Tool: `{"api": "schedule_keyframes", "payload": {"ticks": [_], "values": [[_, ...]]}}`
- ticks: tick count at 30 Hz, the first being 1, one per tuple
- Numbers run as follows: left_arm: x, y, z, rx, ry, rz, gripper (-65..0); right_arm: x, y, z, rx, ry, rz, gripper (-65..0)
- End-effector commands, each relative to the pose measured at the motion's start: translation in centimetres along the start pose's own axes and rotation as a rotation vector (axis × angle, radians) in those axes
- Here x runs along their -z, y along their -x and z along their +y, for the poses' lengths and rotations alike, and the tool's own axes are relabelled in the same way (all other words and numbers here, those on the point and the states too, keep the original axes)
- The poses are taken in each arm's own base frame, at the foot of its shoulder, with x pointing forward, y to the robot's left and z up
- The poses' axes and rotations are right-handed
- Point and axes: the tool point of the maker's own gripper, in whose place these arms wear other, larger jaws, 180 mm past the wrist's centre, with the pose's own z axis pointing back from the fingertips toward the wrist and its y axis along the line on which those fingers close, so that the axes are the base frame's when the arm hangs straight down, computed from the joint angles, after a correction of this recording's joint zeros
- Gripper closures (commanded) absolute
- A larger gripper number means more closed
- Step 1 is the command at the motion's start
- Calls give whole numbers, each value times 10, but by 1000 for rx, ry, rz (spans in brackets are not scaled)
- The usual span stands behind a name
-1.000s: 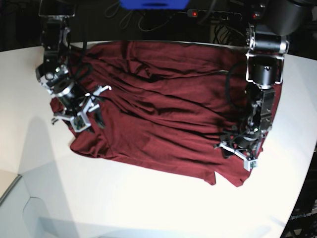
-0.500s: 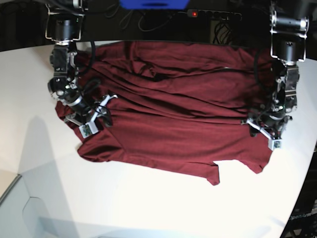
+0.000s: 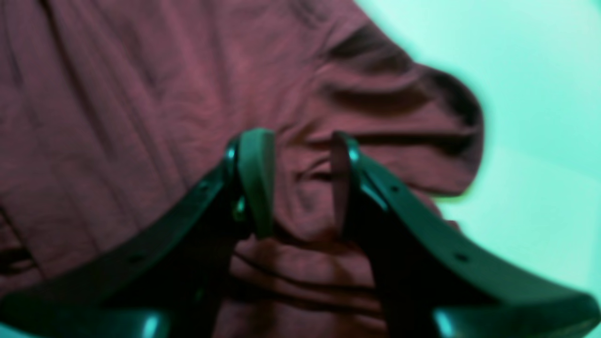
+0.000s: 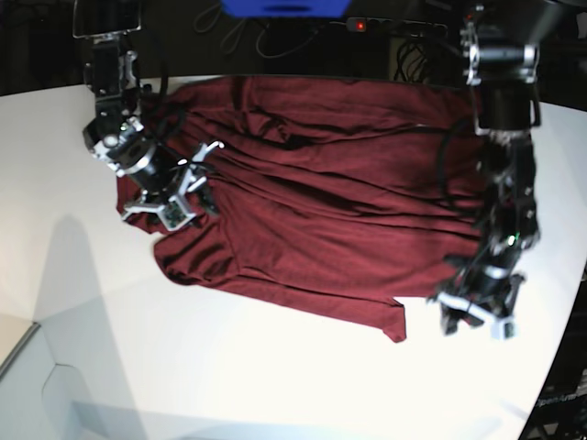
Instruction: Layout the t-shirt on the table in an organized manner, then fold the t-shirt properly
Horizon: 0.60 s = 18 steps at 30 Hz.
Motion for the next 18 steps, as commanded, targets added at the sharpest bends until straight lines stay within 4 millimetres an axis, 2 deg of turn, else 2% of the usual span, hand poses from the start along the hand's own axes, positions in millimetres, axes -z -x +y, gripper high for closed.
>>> {"api": "schedule_keyframes", "payload": {"ticks": [1, 5, 8, 10, 13, 18], "values": [[10, -10, -1, 0, -17, -13, -310, -2, -17, -4, -8, 5, -56, -206], [46, 24, -21, 17, -36, 124, -312, -10, -10, 6, -8, -6, -44, -206], [67, 31, -37, 46, -30, 128, -312, -13, -3, 12, 0, -14, -31, -206], [70, 46, -40, 71, -33, 128, -312, -16, 3, 17, 7, -21, -17, -206], [76, 48, -46, 96, -27, 95, -312, -19, 11, 23, 18, -30, 1, -206], [75, 65, -44, 92, -29, 113, -312, -24, 22, 30, 30, -41, 23, -206]]}}
